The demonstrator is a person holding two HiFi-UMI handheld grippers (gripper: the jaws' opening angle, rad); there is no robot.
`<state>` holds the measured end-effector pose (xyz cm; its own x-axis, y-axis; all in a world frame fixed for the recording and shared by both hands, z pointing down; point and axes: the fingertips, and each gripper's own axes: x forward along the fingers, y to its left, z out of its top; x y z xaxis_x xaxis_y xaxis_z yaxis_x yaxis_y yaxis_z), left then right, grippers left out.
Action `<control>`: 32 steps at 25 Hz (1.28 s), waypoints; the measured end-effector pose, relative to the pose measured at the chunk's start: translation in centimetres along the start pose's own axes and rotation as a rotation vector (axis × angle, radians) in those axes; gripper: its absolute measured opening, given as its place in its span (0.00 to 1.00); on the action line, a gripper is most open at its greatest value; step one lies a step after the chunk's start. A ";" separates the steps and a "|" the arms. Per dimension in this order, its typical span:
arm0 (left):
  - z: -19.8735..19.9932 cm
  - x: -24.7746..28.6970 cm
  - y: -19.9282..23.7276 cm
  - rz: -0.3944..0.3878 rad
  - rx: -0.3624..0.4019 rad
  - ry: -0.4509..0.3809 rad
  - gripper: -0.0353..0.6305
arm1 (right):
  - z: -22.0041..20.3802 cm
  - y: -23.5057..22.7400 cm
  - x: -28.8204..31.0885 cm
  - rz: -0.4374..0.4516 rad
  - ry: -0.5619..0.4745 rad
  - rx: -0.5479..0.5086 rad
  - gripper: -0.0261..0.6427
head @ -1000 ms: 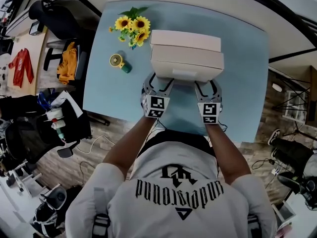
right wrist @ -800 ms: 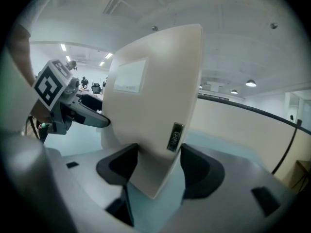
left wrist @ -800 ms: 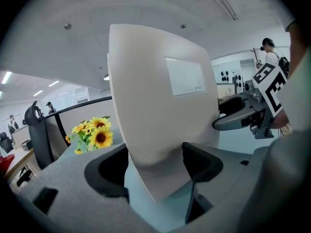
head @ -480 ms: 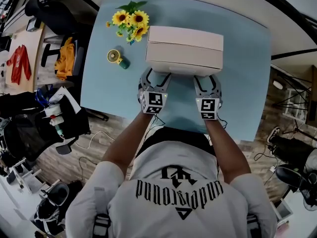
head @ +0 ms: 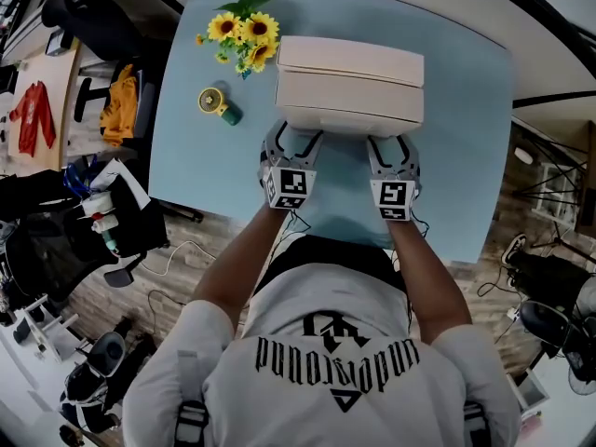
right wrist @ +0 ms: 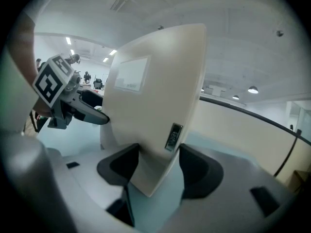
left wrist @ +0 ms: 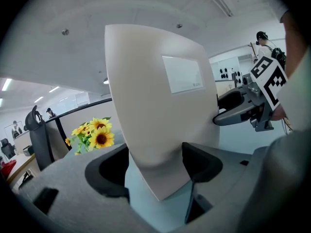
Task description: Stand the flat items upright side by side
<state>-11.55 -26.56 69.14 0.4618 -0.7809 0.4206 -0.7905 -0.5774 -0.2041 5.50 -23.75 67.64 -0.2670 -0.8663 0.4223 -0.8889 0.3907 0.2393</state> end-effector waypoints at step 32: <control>-0.3 -1.6 -0.1 -0.076 -0.053 0.004 0.60 | 0.5 0.8 -1.0 0.034 0.011 0.088 0.51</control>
<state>-12.31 -25.15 68.78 0.5198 -0.7343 0.4366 -0.7735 -0.6215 -0.1244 4.89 -22.72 66.93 -0.2940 -0.8493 0.4385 -0.9088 0.3905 0.1470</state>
